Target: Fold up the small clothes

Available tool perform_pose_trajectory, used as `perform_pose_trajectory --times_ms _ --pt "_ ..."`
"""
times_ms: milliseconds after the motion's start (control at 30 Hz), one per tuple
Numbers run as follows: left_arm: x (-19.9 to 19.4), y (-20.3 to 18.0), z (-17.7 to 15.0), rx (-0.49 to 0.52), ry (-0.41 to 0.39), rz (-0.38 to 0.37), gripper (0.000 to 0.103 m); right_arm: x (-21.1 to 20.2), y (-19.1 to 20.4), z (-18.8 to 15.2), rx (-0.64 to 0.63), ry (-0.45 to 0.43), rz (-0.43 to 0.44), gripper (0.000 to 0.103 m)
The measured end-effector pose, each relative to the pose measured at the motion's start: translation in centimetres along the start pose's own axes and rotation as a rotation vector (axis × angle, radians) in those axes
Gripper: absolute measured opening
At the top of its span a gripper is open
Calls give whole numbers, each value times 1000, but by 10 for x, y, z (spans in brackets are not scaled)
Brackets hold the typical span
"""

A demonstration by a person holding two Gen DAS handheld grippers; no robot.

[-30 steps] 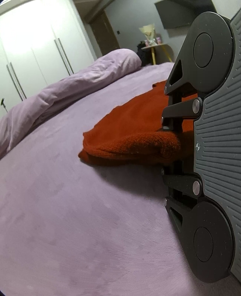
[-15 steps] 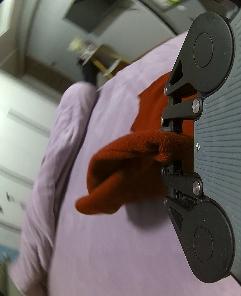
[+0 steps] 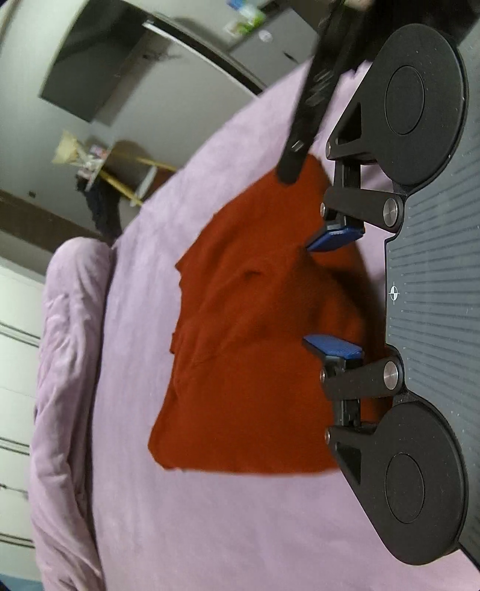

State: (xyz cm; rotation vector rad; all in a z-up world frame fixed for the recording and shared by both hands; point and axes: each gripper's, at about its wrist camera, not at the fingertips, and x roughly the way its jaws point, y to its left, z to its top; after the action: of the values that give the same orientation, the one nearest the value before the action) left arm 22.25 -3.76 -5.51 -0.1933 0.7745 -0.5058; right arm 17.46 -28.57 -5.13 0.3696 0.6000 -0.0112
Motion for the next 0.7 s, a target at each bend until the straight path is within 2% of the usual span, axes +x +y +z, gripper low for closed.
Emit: perform_pose_trajectory --times_ms 67,167,233,267,300,333,367,433,500,533,633,700 --pt "-20 12 -3 -58 -29 1 54 1 3 5 29 -3 34 13" --pt "-39 34 -6 -137 -63 103 54 8 22 13 18 6 123 15" --pt "-41 46 -4 -187 -61 138 54 20 37 14 -12 50 191 32" --pt "-41 52 -4 -217 -48 148 54 29 44 13 -23 88 228 47" --pt "-40 58 -4 -244 -32 155 54 39 47 11 -25 131 244 55" --pt "-37 59 -4 -255 -22 160 54 50 49 9 -20 188 254 55" --pt "-37 62 -6 -259 -11 169 54 59 48 6 -8 226 266 54" --pt "-34 63 -7 -251 5 180 55 69 43 -2 0 239 243 40" --pt "-33 64 -8 -251 6 178 55 66 41 -5 -35 218 241 14" --pt "-32 64 -8 -253 7 173 55 64 42 -5 -53 214 244 9" --pt "-26 62 -10 -254 12 170 55 54 34 2 -13 185 292 7" --pt "-20 60 -11 -246 25 177 57 52 30 4 -11 182 261 7"
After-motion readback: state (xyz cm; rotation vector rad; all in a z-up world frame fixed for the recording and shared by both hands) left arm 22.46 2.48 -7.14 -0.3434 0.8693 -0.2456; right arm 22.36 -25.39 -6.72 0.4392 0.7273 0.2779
